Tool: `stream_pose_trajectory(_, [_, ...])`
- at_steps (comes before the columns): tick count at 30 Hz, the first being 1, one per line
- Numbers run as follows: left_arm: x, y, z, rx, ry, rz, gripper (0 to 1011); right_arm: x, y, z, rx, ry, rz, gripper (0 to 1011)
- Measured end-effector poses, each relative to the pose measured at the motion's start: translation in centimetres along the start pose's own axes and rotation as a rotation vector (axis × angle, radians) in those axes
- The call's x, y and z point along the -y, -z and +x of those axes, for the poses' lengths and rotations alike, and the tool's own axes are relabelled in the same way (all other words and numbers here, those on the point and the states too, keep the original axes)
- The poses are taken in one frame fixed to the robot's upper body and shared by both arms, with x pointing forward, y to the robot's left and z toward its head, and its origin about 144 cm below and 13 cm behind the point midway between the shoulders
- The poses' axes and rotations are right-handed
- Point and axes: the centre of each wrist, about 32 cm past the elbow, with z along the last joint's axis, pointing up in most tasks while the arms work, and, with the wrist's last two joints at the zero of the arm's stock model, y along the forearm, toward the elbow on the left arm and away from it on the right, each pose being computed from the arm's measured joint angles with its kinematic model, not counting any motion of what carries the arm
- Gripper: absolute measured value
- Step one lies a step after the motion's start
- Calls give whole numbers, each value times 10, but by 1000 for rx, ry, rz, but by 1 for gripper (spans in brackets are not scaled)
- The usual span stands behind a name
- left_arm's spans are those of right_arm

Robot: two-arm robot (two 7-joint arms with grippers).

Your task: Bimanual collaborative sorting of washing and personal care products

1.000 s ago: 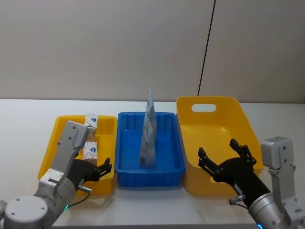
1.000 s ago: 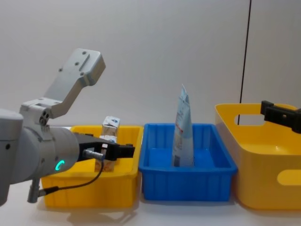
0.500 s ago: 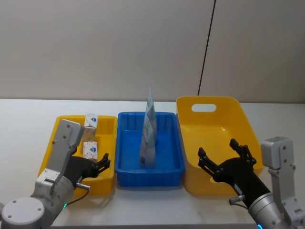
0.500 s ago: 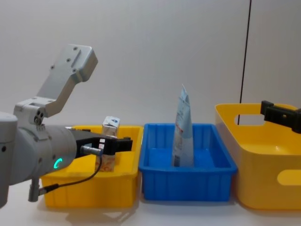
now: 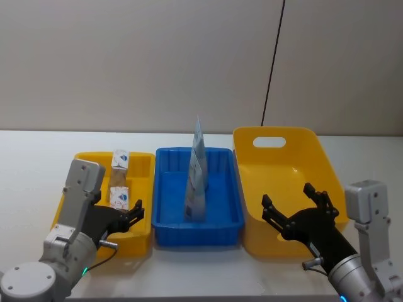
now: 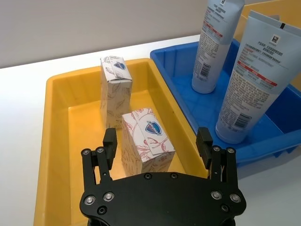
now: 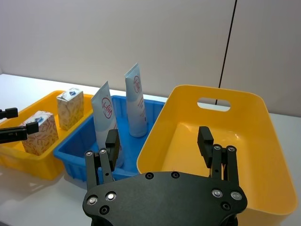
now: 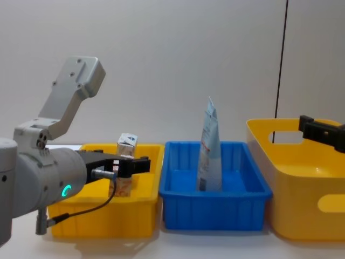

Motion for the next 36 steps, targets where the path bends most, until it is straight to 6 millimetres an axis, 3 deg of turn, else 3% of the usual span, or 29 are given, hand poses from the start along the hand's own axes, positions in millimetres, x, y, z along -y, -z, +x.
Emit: stream_pose_trajectory(36, [19,8,12,17,25,50,1002,0,0,0,0,0,0,1003])
